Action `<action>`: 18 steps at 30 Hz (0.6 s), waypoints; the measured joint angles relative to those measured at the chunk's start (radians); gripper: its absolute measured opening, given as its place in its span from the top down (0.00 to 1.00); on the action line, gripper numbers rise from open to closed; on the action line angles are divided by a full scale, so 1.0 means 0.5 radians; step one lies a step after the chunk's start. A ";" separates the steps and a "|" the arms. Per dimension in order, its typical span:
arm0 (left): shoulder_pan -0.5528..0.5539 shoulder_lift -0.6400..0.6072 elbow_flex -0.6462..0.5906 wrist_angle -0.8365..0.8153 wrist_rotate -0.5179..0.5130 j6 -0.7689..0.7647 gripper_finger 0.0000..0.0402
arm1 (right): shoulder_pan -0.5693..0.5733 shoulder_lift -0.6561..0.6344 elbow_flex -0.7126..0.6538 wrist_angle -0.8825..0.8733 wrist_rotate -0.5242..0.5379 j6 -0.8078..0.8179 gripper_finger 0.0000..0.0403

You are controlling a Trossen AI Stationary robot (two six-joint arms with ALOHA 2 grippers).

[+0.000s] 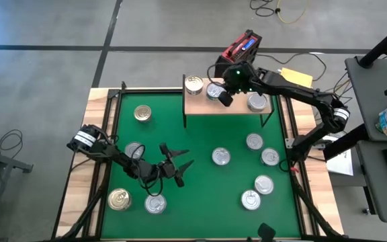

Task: Stack canned seafood by type on shelf
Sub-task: Put the green/blue tuna can on the shelf

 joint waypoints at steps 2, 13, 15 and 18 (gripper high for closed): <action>0.000 0.000 0.000 0.001 0.001 -0.010 0.50 | -0.026 0.032 0.001 0.087 -0.020 -0.039 0.98; 0.000 0.000 0.000 0.000 0.001 -0.012 0.50 | -0.057 0.231 0.011 0.166 -0.012 -0.143 0.98; 0.000 0.000 0.000 0.000 0.001 -0.012 0.50 | -0.060 0.225 0.014 0.146 -0.010 -0.124 0.98; 0.000 0.000 0.000 0.000 0.000 -0.012 0.50 | -0.060 0.199 0.014 0.073 0.056 -0.094 0.98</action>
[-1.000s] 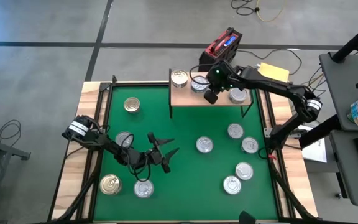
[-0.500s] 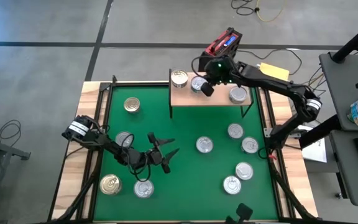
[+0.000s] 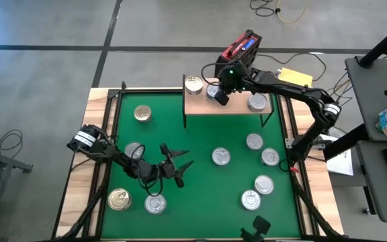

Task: Stack canned seafood by type on shelf
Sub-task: Put the green/blue tuna can on the shelf

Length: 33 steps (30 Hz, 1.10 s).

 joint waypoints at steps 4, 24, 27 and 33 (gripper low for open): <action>0.000 0.000 0.000 0.000 -0.001 0.000 0.50 | 0.000 -0.047 0.002 -0.174 0.040 0.054 0.98; 0.000 0.000 0.000 -0.001 -0.003 -0.001 0.50 | 0.267 -0.172 -0.001 -0.495 0.031 0.537 0.98; 0.000 0.000 0.000 -0.001 -0.002 -0.007 0.50 | 0.270 -0.180 -0.001 -0.417 0.049 0.465 0.98; 0.000 0.000 0.000 -0.001 -0.002 -0.014 0.50 | 0.238 -0.161 -0.001 -0.151 0.038 0.163 0.98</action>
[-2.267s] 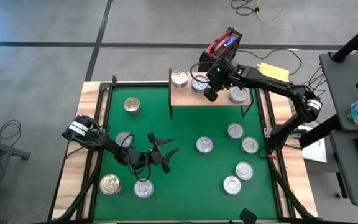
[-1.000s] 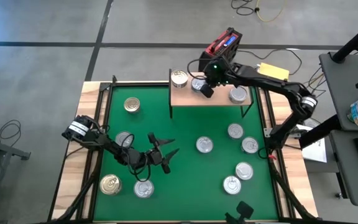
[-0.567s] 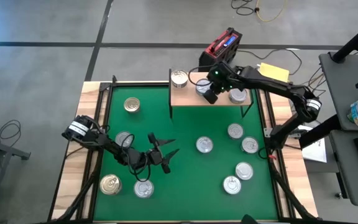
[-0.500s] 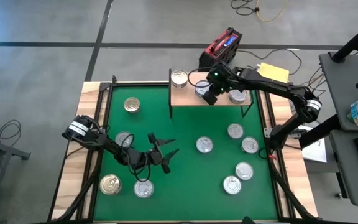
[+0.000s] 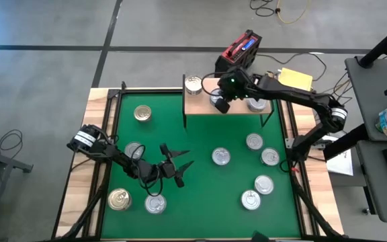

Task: Stack canned seafood by type on shelf
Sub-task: Put the green/blue tuna can on the shelf

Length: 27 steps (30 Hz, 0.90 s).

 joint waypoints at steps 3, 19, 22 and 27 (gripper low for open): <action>0.000 0.000 0.000 0.000 -0.001 0.000 0.50 | -0.027 0.047 0.000 0.097 -0.003 -0.087 0.98; 0.000 0.000 0.000 0.000 -0.001 -0.020 0.50 | -0.087 0.170 0.000 0.076 0.310 -0.088 0.98; 0.000 0.000 0.000 0.000 -0.001 -0.021 0.50 | -0.089 0.165 0.000 0.000 0.444 0.036 0.98; 0.000 0.000 0.000 0.000 -0.002 -0.021 0.50 | -0.090 0.145 0.002 -0.107 0.492 0.266 0.98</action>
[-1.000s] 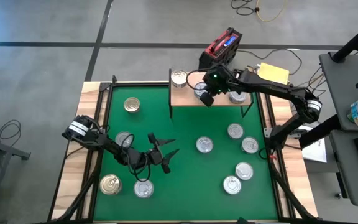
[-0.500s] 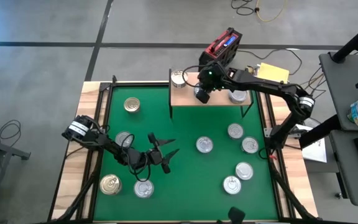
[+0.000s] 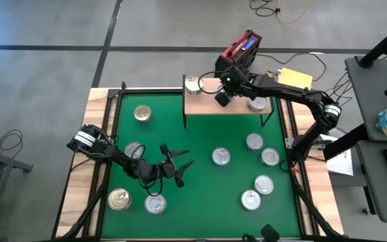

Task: Stack canned seafood by type on shelf
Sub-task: Put the green/blue tuna can on the shelf

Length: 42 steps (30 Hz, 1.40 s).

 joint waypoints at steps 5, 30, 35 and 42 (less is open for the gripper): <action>0.000 0.000 0.000 -0.001 0.000 0.001 0.50 | 0.005 -0.076 0.011 -0.039 -0.021 0.012 0.98; 0.000 0.000 0.000 -0.008 0.000 0.001 0.50 | 0.006 -0.224 -0.089 -0.256 -0.389 -0.038 0.98; 0.000 0.000 0.000 -0.011 0.000 0.001 0.50 | 0.006 -0.224 -0.119 -0.146 -0.402 -0.076 0.98; 0.000 0.000 0.000 -0.015 0.000 0.000 0.50 | 0.006 -0.160 -0.116 -0.078 -0.400 -0.183 0.98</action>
